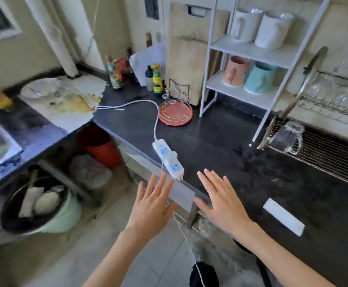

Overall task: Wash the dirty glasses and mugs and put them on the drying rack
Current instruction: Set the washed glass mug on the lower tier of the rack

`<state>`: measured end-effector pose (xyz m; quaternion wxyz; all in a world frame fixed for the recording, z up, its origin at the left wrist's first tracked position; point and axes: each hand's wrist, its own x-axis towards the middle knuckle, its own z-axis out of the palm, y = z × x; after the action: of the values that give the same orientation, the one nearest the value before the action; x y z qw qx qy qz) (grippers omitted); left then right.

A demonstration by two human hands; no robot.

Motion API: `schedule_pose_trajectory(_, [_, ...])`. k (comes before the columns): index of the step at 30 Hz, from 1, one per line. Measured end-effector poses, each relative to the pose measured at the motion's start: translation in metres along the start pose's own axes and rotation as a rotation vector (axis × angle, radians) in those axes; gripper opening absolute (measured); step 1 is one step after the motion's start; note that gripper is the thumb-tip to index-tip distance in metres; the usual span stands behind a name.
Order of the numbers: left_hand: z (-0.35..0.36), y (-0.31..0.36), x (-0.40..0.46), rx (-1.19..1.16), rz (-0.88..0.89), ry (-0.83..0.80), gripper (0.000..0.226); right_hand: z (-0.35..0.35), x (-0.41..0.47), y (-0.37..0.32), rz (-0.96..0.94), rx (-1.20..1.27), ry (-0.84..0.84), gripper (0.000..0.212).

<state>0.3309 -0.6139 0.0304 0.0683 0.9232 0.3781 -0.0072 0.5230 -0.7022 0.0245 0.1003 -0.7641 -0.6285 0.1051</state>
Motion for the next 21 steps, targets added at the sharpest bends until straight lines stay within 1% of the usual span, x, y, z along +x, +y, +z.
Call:
schedule_pose_trajectory(5, [-0.015,-0.071,-0.067,-0.016,-0.185,0.084,0.060,0.009,0.025,-0.097,-0.229,0.061,-0.070,0.076])
schedule_pose_trajectory(8, [-0.023,-0.109,-0.092,-0.041,-0.319,0.087,0.059,0.018,0.051,-0.148,-0.379,0.080,-0.094,0.079])
schedule_pose_trajectory(11, [-0.028,-0.147,-0.110,-0.047,-0.440,0.073,0.058,0.031,0.084,-0.196,-0.484,0.093,-0.127,0.081])
schedule_pose_trajectory(13, [-0.030,-0.175,-0.115,-0.040,-0.520,0.065,0.060,0.041,0.113,-0.225,-0.545,0.088,-0.149,0.080])
schedule_pose_trajectory(16, [-0.033,-0.225,-0.109,-0.044,-0.634,0.067,0.060,0.051,0.165,-0.262,-0.620,0.089,-0.135,0.077])
schedule_pose_trajectory(18, [-0.039,-0.258,-0.100,-0.078,-0.708,0.108,0.064,0.053,0.204,-0.283,-0.664,0.074,-0.136,0.079])
schedule_pose_trajectory(21, [-0.058,-0.296,-0.078,-0.109,-0.766,0.189,0.067,0.049,0.261,-0.311,-0.704,0.088,-0.117,0.078])
